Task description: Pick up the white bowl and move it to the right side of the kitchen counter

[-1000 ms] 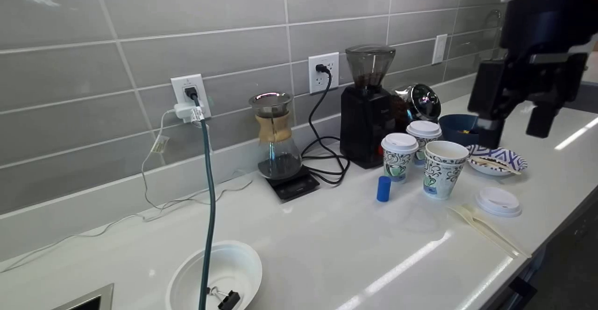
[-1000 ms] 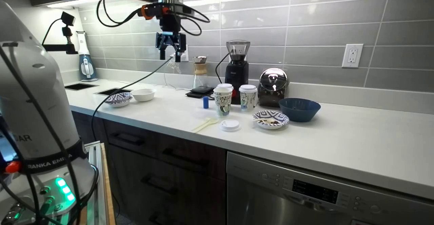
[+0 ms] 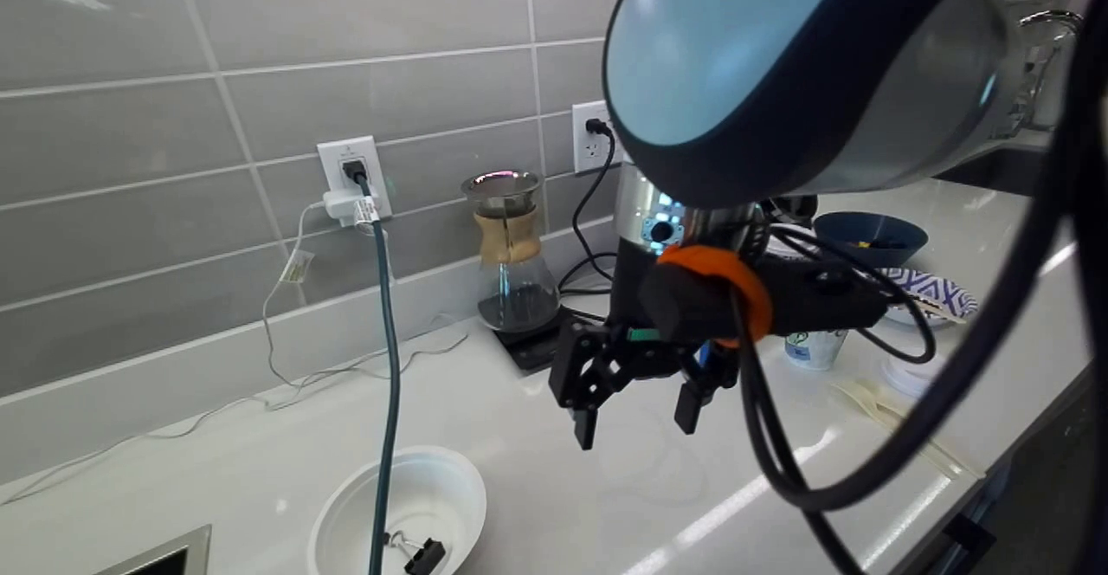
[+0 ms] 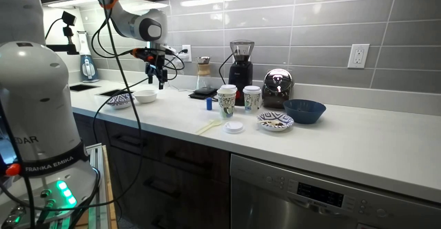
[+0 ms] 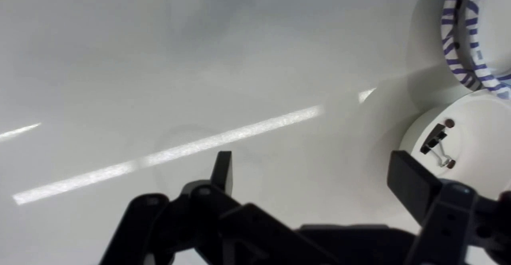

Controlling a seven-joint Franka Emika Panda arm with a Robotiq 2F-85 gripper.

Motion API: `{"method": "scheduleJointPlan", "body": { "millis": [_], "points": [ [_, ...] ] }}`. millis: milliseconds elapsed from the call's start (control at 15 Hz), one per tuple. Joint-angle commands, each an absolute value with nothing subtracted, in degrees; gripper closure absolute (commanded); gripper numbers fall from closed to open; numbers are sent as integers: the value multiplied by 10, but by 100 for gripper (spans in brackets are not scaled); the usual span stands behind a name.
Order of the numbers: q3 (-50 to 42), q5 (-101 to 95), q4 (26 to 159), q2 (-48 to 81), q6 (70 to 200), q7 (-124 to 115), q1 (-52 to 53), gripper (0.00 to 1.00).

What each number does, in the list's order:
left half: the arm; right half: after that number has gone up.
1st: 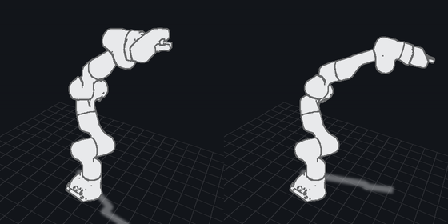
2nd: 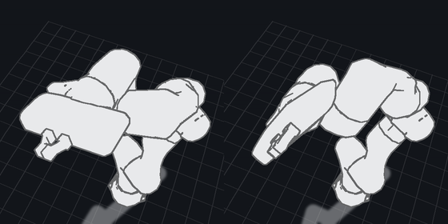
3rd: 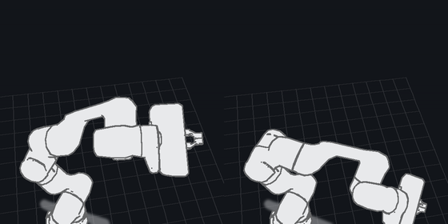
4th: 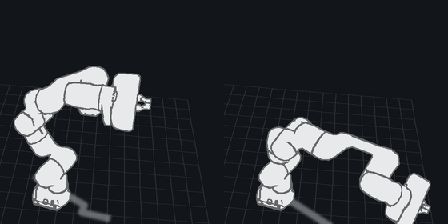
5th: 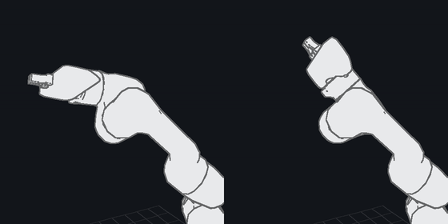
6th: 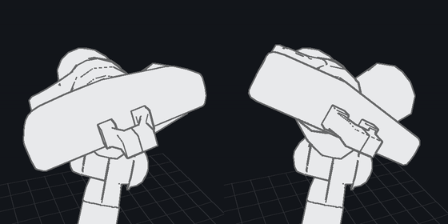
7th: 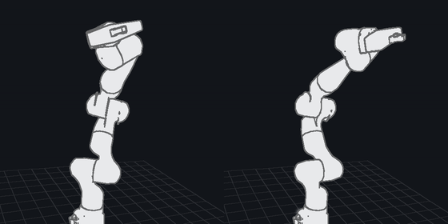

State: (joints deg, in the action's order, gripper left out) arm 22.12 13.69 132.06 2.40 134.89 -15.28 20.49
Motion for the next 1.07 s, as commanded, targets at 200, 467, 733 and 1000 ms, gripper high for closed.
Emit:
{"method": "scheduleJointPlan", "body": {
  "millis": [200,467,733,1000],
  "points": [
    [223,151,1285,79,1366,-153,222,0],
    [223,152,1278,86,1366,-153,223,0],
    [223,152,1278,86,1366,-153,223,0],
    [224,131,1267,113,1389,-180,235,0]
  ]
}}
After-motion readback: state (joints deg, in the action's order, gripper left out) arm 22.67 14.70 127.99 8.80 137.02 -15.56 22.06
